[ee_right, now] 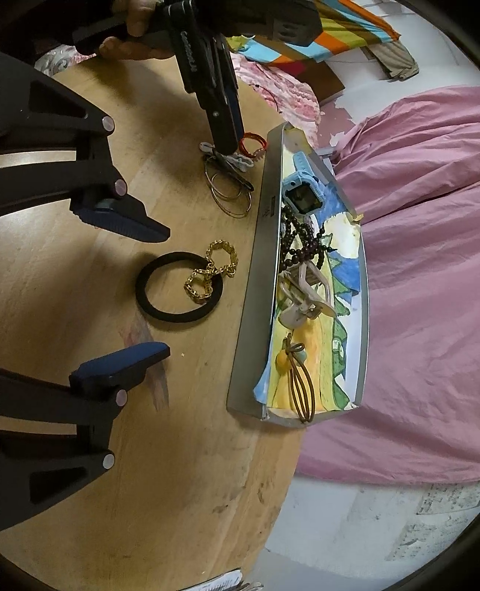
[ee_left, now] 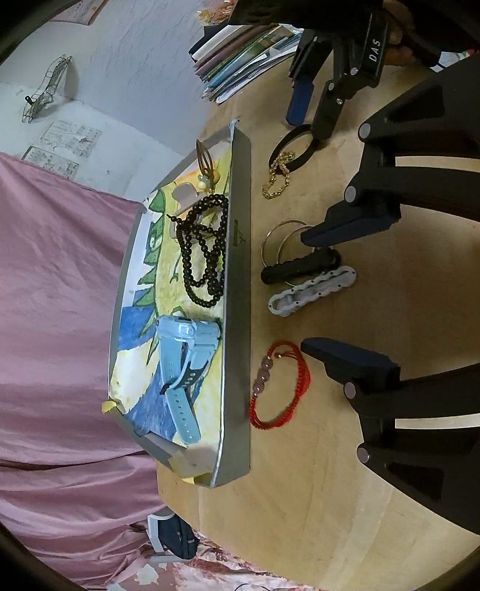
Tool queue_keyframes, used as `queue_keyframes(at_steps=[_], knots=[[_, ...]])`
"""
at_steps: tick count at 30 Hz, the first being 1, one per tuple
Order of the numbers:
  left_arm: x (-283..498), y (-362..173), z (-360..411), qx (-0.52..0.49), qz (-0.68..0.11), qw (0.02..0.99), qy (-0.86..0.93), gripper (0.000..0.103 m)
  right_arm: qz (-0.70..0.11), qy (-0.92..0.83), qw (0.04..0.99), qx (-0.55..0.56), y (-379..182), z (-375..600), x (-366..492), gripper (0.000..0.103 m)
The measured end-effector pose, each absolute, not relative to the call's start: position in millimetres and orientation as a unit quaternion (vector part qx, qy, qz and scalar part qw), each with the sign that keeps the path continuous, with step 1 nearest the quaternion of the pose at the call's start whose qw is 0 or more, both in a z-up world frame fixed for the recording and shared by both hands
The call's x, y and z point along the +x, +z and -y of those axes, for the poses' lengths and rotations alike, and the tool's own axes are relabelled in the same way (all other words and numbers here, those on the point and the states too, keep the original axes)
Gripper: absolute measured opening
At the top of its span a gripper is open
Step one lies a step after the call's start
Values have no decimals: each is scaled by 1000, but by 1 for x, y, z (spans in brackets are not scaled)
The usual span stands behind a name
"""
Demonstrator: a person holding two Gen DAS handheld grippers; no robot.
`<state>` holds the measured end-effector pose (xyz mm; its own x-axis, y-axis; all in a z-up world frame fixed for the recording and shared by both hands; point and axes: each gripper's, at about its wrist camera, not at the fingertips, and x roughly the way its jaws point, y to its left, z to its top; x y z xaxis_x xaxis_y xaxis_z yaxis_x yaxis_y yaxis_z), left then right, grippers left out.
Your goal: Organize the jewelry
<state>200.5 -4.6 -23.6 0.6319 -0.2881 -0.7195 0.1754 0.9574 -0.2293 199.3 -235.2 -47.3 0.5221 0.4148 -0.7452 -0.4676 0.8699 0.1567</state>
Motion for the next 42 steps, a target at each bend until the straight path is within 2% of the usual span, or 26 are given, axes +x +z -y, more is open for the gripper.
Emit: queue_keyframes(at_steps=[1, 3, 12, 15, 20, 22, 24, 26, 30, 34, 42], knots=[[202, -24, 5, -69, -411, 900, -127, 34, -418, 254, 872, -30, -47, 236, 199, 53], [205, -26, 5, -73, -414, 899, -124, 25, -418, 255, 871, -27, -48, 236, 199, 52], [213, -27, 5, -77, -422, 896, -117, 24, -417, 252, 872, -29, -45, 231, 202, 47], [214, -28, 5, -78, -425, 894, -117, 16, -419, 252, 871, -33, -46, 229, 202, 47], [214, -28, 5, -81, -428, 892, -120, 10, -422, 251, 870, -41, -47, 228, 201, 47], [212, -28, 5, -83, -428, 892, -122, 9, -422, 249, 871, -44, -47, 228, 200, 43], [209, -28, 5, -87, -427, 891, -128, 8, -421, 244, 872, -49, -47, 228, 199, 34], [206, -27, 5, -93, -423, 891, -134, 2, -421, 243, 873, -48, -47, 229, 199, 27], [200, -26, 7, -95, -426, 889, -140, 2, -416, 253, 872, -51, -47, 229, 193, 13], [194, -25, 9, -99, -426, 887, -145, 1, -408, 264, 873, -49, -43, 229, 186, 6], [179, -24, 9, -113, -427, 884, -155, 1, -399, 282, 872, -29, -35, 236, 172, 5]])
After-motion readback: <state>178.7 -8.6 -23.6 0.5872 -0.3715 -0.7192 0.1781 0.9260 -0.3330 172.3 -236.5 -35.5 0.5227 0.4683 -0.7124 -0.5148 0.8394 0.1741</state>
